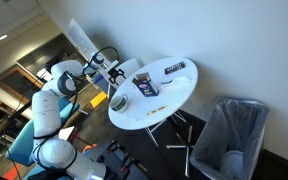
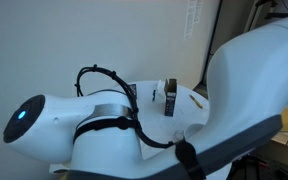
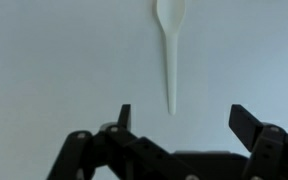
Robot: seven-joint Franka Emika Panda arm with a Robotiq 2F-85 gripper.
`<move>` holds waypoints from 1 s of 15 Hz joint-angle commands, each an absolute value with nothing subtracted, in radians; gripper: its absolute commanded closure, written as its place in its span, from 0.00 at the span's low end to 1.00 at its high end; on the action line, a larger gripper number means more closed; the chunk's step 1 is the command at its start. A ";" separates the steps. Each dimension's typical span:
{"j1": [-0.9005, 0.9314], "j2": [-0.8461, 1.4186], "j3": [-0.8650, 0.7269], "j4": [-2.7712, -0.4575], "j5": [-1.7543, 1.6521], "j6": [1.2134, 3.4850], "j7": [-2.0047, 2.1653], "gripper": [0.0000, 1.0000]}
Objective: Pick up the spoon and scoop some of the contents in the bowl
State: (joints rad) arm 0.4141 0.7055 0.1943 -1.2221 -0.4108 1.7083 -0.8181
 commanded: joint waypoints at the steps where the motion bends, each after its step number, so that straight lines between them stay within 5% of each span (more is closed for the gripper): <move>1: 0.422 0.718 0.190 -1.218 -0.419 1.699 -0.811 0.00; 15: 0.462 0.786 0.169 -1.198 -0.541 1.687 -0.734 0.00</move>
State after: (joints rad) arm 0.4553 0.7740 0.1782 -1.2223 -0.5316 1.7072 -0.7437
